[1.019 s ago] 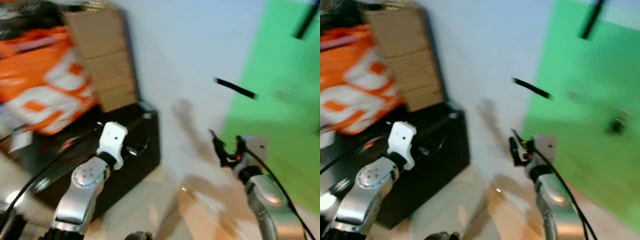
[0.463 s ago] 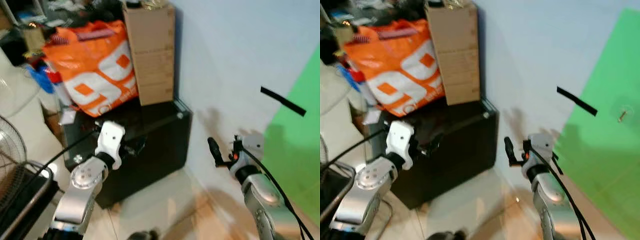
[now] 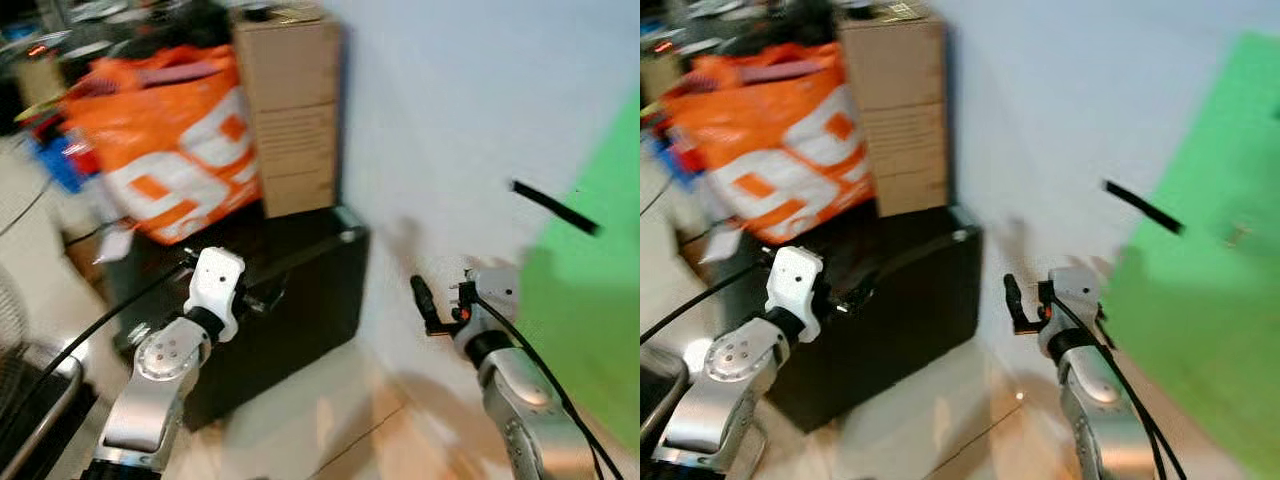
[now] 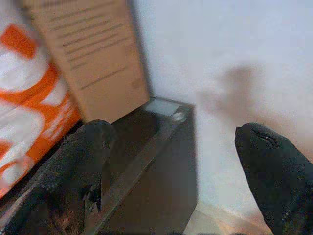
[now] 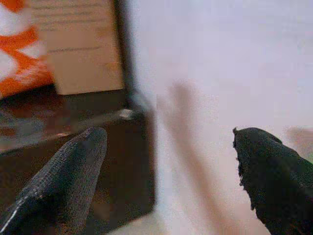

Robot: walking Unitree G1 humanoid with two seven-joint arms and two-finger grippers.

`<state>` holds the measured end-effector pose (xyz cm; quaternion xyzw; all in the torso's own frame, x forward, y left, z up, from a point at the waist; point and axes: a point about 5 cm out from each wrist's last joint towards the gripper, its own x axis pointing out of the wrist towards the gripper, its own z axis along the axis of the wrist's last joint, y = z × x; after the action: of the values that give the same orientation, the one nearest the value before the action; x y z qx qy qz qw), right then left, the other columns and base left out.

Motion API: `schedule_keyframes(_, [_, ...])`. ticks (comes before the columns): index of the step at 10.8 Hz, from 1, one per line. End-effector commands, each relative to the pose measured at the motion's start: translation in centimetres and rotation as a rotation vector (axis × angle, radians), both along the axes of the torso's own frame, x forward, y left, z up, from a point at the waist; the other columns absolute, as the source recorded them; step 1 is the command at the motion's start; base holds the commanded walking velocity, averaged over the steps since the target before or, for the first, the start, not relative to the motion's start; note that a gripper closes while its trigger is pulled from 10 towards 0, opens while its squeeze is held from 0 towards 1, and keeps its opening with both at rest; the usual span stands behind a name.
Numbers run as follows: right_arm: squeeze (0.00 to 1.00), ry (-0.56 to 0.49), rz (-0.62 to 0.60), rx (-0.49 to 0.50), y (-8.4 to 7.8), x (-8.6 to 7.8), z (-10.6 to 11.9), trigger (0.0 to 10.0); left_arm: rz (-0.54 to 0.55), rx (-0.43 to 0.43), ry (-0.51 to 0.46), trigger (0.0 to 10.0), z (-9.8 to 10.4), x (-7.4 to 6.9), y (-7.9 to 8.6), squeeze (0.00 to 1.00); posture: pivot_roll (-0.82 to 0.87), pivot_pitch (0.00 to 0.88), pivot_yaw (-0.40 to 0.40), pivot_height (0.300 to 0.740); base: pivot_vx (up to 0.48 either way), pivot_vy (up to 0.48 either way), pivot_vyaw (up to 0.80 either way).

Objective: Hang keys on a hook

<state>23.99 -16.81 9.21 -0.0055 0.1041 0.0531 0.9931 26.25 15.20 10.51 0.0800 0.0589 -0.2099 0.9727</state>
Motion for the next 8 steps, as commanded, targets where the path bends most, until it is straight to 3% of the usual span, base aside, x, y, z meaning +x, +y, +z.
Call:
schedule_keyframes(1, [1.00,-0.012,-0.015,-0.014,-0.32,0.14,0.17,10.0,-0.004,0.010,-0.017,10.0,0.49,0.19,-0.16,0.00,-0.05,0.000,0.043,0.740,0.319,0.000,0.00])
schedule_keyframes(8, [1.00,-0.020,-0.022,-0.027,-0.31,0.38,0.26,10.0,-0.007,0.012,-0.015,10.0,0.64,0.49,-0.19,0.00,-0.05,0.000,0.046,0.740,0.355,0.000,0.00])
